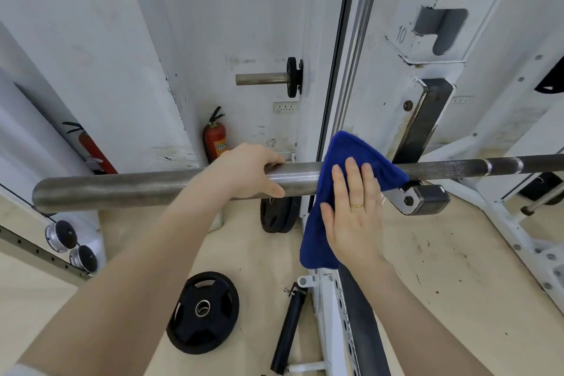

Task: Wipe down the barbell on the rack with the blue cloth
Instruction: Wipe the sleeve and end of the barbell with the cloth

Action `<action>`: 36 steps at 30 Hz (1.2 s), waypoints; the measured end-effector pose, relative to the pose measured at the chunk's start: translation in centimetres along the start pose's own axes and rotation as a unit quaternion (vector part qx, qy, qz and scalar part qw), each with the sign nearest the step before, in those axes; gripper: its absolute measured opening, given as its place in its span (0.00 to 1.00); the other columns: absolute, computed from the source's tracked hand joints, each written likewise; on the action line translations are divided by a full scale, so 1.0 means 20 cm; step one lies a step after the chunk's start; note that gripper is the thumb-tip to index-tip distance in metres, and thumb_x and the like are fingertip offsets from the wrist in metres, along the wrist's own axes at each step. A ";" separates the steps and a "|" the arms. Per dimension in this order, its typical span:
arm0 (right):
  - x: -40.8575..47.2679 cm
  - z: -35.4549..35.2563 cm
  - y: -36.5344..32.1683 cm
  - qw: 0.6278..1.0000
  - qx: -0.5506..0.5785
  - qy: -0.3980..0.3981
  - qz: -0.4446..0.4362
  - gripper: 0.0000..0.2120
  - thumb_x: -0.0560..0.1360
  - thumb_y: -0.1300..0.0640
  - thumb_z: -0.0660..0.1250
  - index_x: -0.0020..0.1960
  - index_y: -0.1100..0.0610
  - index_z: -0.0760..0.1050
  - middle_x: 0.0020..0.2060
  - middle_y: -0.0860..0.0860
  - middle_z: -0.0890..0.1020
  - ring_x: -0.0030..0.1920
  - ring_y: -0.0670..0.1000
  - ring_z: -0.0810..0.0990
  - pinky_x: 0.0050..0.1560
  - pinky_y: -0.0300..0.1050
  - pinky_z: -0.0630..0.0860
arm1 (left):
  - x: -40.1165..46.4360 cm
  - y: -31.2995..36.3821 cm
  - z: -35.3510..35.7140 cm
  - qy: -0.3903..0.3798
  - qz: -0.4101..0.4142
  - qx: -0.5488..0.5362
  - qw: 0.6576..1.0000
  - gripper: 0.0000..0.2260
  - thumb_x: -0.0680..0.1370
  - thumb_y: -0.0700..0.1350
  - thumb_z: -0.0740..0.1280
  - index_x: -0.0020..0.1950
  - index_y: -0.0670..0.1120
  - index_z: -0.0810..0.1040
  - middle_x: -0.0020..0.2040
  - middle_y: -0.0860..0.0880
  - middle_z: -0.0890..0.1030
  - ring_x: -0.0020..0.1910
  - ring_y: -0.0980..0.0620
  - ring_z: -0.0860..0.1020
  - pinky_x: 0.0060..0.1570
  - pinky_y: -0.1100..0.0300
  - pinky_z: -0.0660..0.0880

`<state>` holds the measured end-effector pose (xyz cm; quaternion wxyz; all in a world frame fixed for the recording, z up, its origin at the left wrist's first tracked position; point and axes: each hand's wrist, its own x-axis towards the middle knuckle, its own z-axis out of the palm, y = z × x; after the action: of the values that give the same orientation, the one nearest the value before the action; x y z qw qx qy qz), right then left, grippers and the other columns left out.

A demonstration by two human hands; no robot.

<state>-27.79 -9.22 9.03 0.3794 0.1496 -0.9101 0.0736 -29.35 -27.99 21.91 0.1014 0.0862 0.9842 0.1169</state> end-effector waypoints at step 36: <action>-0.02 0.05 0.00 1.000 -0.011 0.027 -0.003 0.25 0.76 0.55 0.58 0.71 0.61 0.58 0.70 0.60 0.60 0.72 0.61 0.53 0.72 0.56 0.54 | -0.12 -0.06 0.28 0.253 0.083 0.048 0.963 0.17 0.75 0.40 0.63 0.64 0.46 0.74 0.62 0.49 0.77 0.61 0.48 0.74 0.61 0.52 0.65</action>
<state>-28.16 -9.37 7.99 0.4059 0.1458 -0.8997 0.0671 -26.02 -28.49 16.67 -0.1649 0.1397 0.9717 0.0956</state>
